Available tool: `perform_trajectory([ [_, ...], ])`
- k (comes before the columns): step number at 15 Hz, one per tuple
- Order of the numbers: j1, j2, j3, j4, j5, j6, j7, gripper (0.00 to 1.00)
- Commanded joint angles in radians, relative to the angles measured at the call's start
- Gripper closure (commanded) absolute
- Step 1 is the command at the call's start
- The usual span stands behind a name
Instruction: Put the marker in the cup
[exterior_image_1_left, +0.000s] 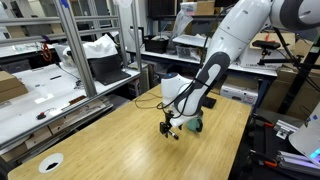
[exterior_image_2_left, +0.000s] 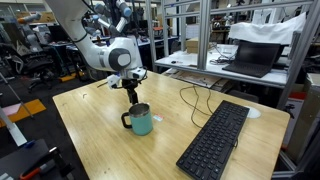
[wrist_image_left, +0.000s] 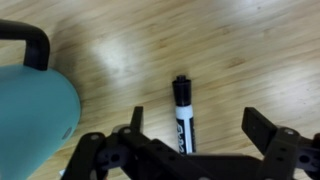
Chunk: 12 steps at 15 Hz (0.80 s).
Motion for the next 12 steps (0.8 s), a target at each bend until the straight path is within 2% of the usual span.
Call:
perform_trajectory([
  [1,-0.04,0.017,0.045,0.023,0.039,-0.01,-0.04,0.0],
  [8,-0.104,0.038,0.079,-0.011,0.062,0.055,-0.202,0.0],
  [9,-0.115,0.044,0.085,-0.009,0.073,0.062,-0.229,0.25],
  [10,-0.126,0.046,0.091,-0.01,0.083,0.066,-0.251,0.27],
  [12,-0.132,0.043,0.095,-0.009,0.09,0.058,-0.273,0.41],
])
